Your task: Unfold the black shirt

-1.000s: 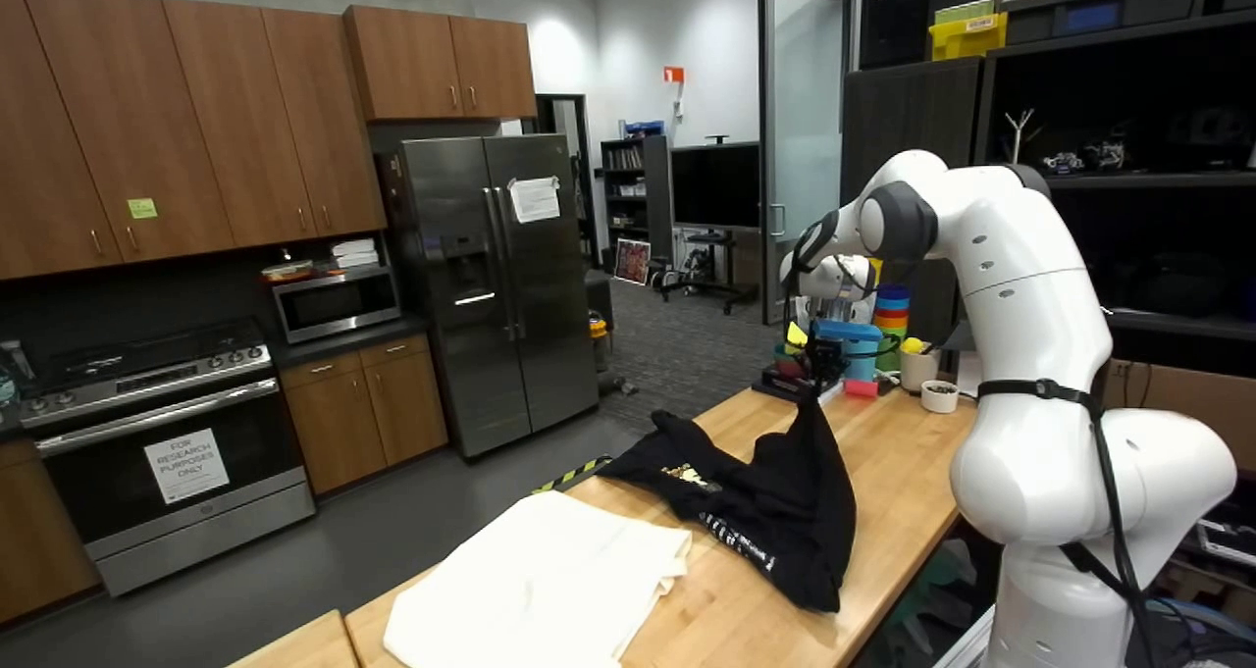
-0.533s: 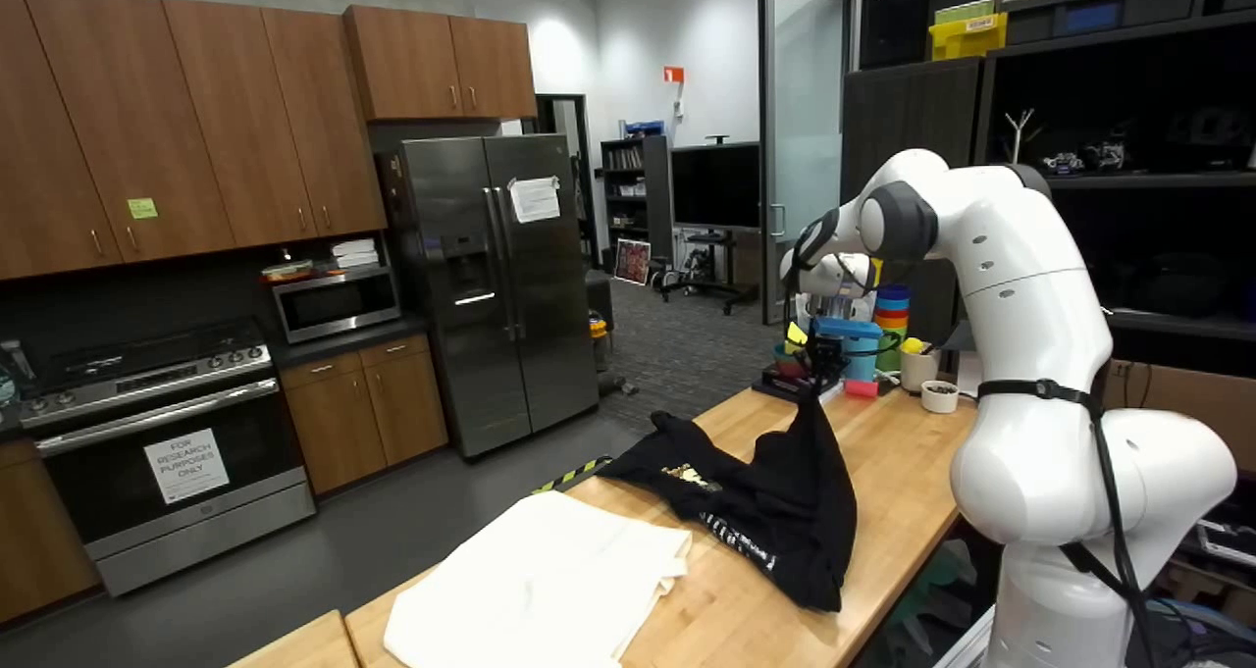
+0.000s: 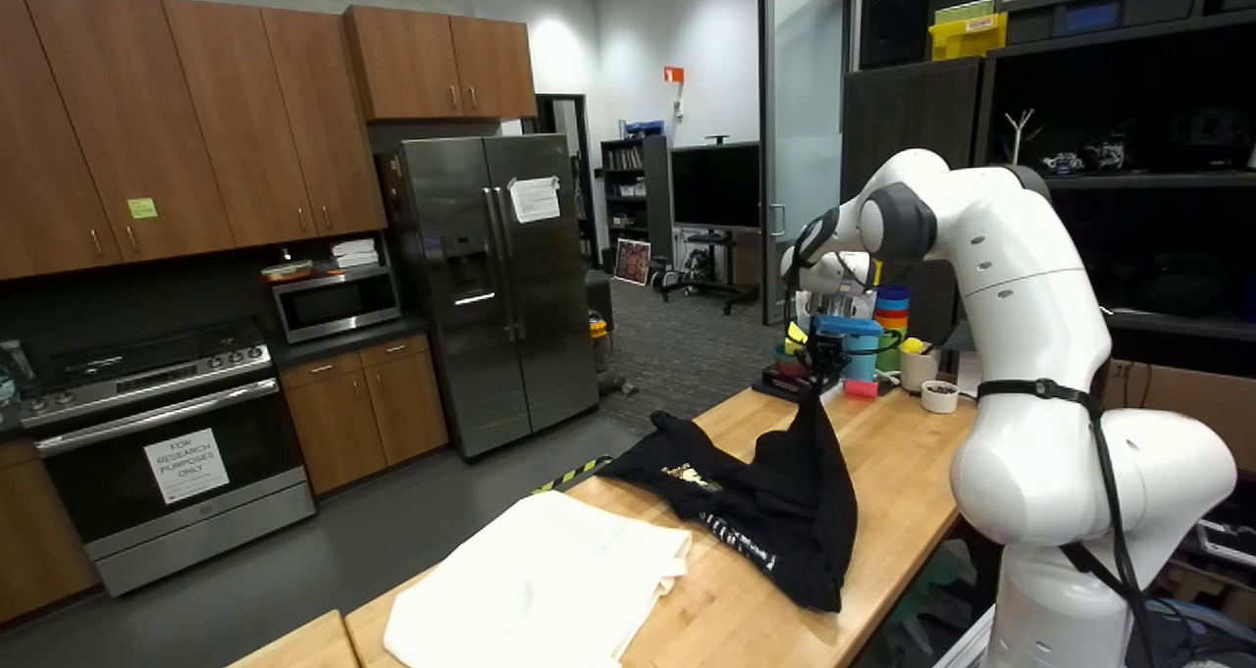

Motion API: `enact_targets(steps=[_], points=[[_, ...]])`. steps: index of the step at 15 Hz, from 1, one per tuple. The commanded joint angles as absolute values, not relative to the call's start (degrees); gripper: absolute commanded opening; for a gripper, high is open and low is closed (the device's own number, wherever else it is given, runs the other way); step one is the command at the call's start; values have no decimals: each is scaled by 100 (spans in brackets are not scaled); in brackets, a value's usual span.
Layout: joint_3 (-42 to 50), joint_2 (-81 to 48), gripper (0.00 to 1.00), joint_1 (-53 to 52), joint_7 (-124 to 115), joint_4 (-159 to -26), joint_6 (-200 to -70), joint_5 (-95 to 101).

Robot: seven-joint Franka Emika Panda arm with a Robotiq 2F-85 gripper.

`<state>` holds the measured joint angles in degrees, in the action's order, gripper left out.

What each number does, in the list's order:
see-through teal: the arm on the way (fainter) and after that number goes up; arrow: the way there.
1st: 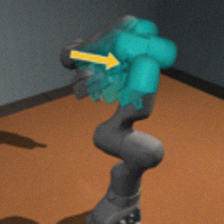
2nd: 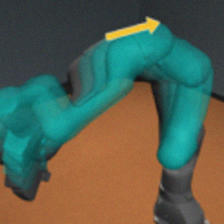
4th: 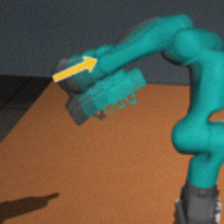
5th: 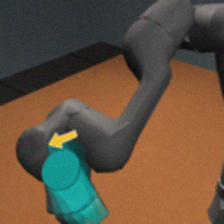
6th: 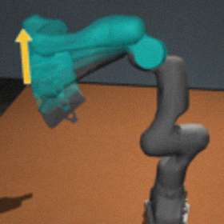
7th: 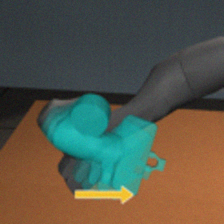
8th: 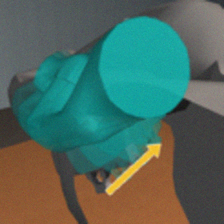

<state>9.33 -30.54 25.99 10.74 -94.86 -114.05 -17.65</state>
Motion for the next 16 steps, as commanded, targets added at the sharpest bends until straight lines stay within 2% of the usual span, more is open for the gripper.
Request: enact_targets(steps=[1,3,12,16], points=[[923,-3089,28,2680,1094,-9308,-11182,-1952],[936,-2998,38,2660,1070,-9378,-11247,-1990],[947,-2285,99,2316,1025,-9908,-11645,-1827],[793,-1739,100,1805,1439,-10298,-11831,-1315]])
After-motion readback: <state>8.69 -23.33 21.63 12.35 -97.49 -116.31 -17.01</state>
